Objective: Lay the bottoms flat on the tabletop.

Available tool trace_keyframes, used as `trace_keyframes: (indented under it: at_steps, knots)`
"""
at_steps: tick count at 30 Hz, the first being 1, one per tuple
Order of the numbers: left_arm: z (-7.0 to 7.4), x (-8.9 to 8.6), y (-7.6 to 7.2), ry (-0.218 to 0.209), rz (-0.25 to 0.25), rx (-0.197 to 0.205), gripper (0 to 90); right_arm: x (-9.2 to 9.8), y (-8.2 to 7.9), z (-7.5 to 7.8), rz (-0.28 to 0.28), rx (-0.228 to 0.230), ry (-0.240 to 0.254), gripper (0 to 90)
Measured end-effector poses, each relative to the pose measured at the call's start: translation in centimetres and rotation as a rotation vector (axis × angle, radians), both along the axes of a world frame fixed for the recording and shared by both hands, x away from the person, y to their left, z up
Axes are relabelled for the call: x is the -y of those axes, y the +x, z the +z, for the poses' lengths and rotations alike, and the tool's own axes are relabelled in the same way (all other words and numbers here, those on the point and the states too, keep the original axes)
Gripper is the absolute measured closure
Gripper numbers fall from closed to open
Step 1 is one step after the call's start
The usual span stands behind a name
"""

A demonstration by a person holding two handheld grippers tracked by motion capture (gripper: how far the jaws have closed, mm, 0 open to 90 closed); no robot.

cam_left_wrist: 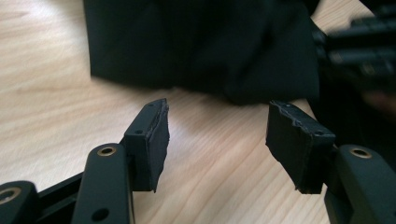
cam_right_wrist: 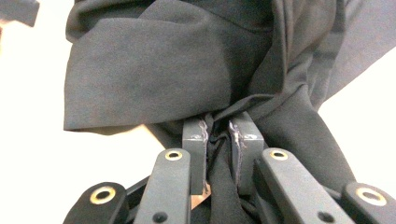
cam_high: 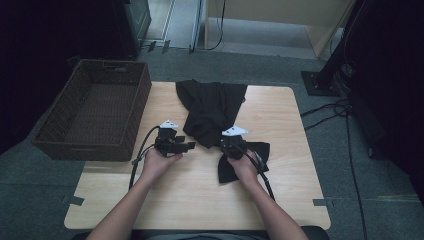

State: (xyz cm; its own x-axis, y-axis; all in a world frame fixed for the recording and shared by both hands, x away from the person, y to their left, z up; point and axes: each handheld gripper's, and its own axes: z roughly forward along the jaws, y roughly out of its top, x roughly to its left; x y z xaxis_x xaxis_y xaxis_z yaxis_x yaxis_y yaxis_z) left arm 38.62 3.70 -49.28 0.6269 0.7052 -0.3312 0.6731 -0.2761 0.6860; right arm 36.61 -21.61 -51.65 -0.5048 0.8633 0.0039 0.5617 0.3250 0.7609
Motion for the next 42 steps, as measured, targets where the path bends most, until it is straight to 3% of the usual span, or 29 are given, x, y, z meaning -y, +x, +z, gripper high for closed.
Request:
trace_keyframes:
  at_steps: [3,7,10,17,18,19,20,21,22,23,24,25,28,31,34,35,37,42]
  knots:
    - [0.7,0.3,0.1,-0.035,0.001,0.004,38.2,0.3,-1.5,0.1,0.008,-0.017,0.015,79.4]
    - [2.2,0.7,-0.1,-0.027,-0.018,0.044,38.3,0.3,-3.5,0.3,0.041,-0.034,0.012,78.2]
    - [2.9,1.0,0.2,-0.033,-0.016,0.053,38.0,0.3,-4.9,0.3,0.061,-0.046,0.006,77.0]
    - [3.3,2.6,0.8,-0.043,-0.013,0.06,39.1,-0.1,-7.5,0.3,0.096,-0.052,0.015,79.5]
    - [3.0,3.3,1.2,-0.05,-0.015,0.052,40.6,-0.3,-8.4,0.3,0.118,-0.074,0.055,80.5]
    - [3.0,3.3,1.2,-0.05,-0.015,0.052,41.1,-0.3,-8.4,0.3,0.118,-0.074,0.055,80.5]
    - [2.7,3.6,1.5,-0.04,-0.019,0.046,41.1,-0.5,-8.7,0.3,0.125,-0.083,0.062,80.4]
    - [2.1,4.1,1.8,-0.013,-0.031,0.033,42.6,-0.9,-9.6,0.2,0.148,-0.051,0.035,80.2]
    - [0.9,4.6,2.3,0.047,-0.046,0.003,42.7,-0.9,-9.7,0.1,0.147,-0.05,0.034,79.9]
    - [0.9,4.6,2.3,0.047,-0.046,0.003,42.9,-0.8,-9.6,0.1,0.146,-0.052,0.044,79.1]
    - [0.2,4.8,2.5,0.076,-0.042,-0.013,42.9,-0.8,-9.6,0.1,0.146,-0.052,0.044,79.1]
    - [-0.7,4.5,2.6,0.073,-0.032,-0.038,44.1,-0.5,-9.4,0.2,0.144,-0.077,0.069,74.2]
    - [-1.1,4.0,2.4,0.064,-0.028,-0.035,45.8,-0.1,-9.4,0.7,0.142,-0.09,0.092,70.1]
    - [-1.2,3.4,1.7,0.092,-0.053,-0.009,47.0,1.1,-9.2,2.8,0.122,-0.044,0.135,67.2]
    - [-1.1,2.9,1.3,0.095,-0.058,-0.012,47.0,1.6,-8.9,3.8,0.11,-0.023,0.161,65.6]
    - [-1.1,2.6,0.9,0.087,-0.058,-0.022,47.0,2.1,-8.4,5.1,0.096,0.005,0.172,63.8]
    - [-1.1,2.3,0.4,0.084,-0.061,-0.023,47.0,2.4,-7.7,5.9,0.088,0.023,0.172,62.2]
    - [-1.3,1.5,-0.5,0.064,-0.069,-0.024,46.8,2.7,-4.6,7.2,0.058,0.047,0.158,57.7]
